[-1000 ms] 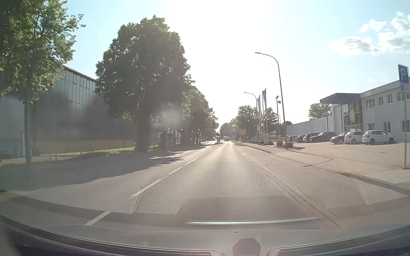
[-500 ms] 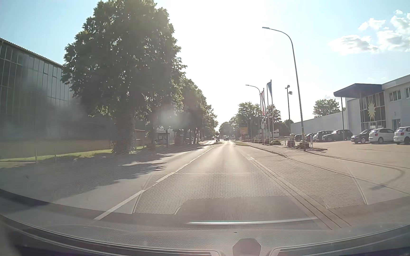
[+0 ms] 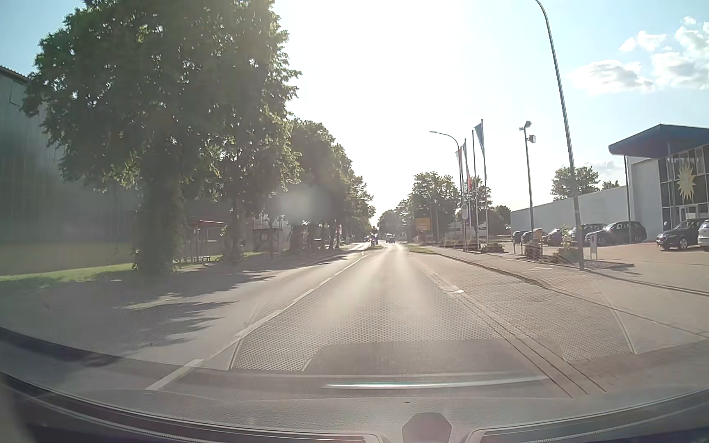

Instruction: Follow the waypoints while adhering to traffic rules and regulations

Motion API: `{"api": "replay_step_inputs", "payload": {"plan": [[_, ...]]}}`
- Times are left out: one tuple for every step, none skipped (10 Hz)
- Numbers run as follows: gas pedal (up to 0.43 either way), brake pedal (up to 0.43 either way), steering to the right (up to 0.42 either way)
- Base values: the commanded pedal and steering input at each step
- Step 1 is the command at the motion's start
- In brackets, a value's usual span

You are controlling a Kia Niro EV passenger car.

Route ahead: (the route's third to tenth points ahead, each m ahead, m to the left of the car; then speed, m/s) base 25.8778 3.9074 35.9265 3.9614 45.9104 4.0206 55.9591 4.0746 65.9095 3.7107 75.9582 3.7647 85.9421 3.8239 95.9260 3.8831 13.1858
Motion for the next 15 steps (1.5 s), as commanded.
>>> {"api": "replay_step_inputs", "payload": {"plan": [[0.110, 0.006, 0.004], [0.110, 0.006, 0.004], [0.110, 0.006, 0.004], [0.118, 0.006, 0.004], [0.118, 0.006, 0.004], [0.118, 0.006, 0.004], [0.118, 0.006, 0.004], [0.118, 0.006, 0.004], [0.118, 0.006, 0.003], [0.118, 0.006, 0.001], [0.118, 0.006, -0.001], [0.118, 0.006, -0.001], [0.118, 0.006, 0.000], [0.118, 0.006, 0.000], [0.118, 0.006, 0.000]]}}
